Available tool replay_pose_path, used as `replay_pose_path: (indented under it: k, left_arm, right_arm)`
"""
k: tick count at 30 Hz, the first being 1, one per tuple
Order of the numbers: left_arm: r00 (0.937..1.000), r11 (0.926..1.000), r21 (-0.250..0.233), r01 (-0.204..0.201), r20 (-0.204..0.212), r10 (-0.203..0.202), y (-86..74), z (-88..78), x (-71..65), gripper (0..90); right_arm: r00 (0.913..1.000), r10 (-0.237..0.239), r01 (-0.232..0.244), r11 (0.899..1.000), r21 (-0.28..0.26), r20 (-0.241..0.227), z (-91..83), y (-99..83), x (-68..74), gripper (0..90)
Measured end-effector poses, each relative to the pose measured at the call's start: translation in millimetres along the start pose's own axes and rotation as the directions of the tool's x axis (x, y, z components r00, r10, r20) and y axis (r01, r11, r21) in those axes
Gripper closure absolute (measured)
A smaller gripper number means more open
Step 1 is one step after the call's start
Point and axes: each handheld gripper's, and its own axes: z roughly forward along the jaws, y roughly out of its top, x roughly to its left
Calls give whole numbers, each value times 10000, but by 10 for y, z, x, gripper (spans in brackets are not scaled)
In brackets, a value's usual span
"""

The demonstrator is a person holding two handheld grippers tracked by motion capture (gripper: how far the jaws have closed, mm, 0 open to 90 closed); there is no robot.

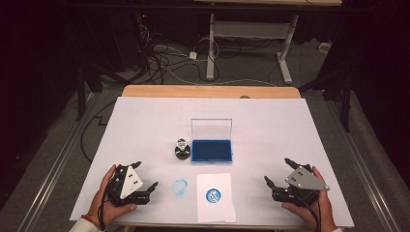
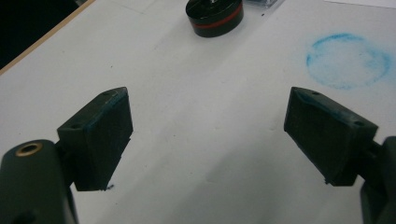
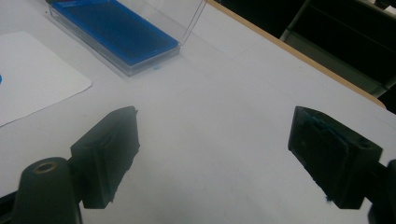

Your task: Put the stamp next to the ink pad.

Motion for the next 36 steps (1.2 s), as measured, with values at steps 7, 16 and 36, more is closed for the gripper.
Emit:
replay_pose_path:
  k: [7, 16, 36]
  left_arm:
    - [9999, 9998, -123, -146, 44, 147, 13, -21, -22, 152]
    - [9997, 9997, -171, -187, 132, 190, 27, -2, -7, 152]
    - [9995, 9995, -161, -260, 165, 263, 62, 32, -9, 152]
  right_arm:
    - [9998, -179, 179, 9998, 100, 27, 2, -1, 28, 167]
    - [9998, -185, 184, 9998, 122, 73, -10, 6, 44, 166]
    - [9999, -129, 127, 9998, 145, 101, -17, -21, 27, 171]
